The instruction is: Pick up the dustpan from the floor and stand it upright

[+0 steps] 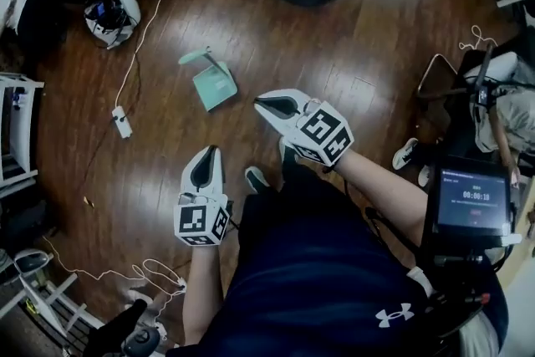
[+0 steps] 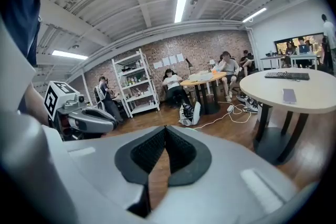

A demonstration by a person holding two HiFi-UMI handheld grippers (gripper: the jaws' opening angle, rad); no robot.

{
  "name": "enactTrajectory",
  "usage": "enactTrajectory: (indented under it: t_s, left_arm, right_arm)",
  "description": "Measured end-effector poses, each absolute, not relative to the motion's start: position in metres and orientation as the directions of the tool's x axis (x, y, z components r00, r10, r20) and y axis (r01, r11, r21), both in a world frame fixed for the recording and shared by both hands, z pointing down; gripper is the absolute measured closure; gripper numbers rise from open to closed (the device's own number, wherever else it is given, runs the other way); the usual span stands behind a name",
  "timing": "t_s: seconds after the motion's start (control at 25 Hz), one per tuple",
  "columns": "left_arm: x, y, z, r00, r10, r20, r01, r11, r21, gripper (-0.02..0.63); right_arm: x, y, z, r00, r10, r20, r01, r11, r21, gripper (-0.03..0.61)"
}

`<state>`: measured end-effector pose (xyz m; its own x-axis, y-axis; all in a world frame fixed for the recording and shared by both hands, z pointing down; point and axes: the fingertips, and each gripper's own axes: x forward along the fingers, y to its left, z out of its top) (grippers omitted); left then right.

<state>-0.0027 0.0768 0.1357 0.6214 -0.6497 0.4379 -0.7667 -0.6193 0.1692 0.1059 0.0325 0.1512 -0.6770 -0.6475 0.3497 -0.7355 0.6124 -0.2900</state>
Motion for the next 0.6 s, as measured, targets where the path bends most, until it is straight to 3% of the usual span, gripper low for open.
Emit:
enactTrajectory:
  t_s: [0.6]
  left_arm:
    - [-0.037, 0.136, 0.11, 0.686, -0.629, 0.365, -0.723, -0.646, 0.247, 0.601]
  right_arm:
    - [0.11, 0.119, 0.078, -0.558, -0.769, 0.312, -0.83, 0.524, -0.193, 0.568]
